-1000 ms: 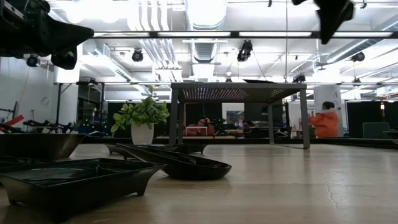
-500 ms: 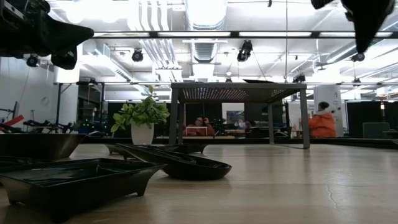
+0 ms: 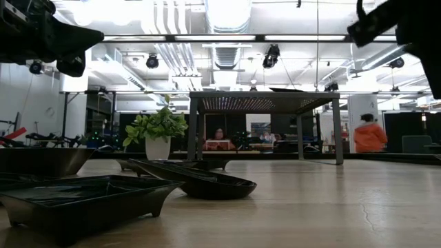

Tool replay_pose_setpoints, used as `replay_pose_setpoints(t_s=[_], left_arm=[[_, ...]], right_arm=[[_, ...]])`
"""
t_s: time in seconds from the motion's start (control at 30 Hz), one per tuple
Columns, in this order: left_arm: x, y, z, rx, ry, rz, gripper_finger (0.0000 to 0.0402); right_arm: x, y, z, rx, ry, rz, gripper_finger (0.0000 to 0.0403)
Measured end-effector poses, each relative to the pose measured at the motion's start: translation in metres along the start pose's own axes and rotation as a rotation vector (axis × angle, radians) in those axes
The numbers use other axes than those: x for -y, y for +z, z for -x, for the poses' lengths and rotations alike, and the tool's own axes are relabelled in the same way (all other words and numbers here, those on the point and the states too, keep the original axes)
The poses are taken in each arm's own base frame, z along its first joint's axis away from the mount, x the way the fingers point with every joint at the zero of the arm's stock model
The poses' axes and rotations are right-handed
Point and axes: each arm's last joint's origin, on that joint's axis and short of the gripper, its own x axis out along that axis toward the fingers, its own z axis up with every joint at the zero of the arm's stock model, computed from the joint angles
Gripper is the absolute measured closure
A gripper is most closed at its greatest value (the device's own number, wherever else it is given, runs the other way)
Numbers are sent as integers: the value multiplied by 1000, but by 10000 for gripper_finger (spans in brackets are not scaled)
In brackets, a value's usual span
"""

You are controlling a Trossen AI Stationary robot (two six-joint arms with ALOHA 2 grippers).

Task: Pick & Place Mini shaped plates
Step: Stack the drop shaped plate on top of the other drop shaped plate on the shelf

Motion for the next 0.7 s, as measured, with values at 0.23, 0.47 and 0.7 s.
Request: replay_pose_setpoints(t_s=[0.23, 0.47, 0.7], left_arm=[[0, 0, 0, 0, 0, 0, 401], [0, 0, 0, 0, 0, 0, 401], [0, 0, 0, 0, 0, 0, 401]], right_arm=[[-17, -2, -17, -24, -44, -18, 328], [-19, -17, -31, -10, -18, -52, 327], [-10, -24, -48, -40, 46, -160, 333]])
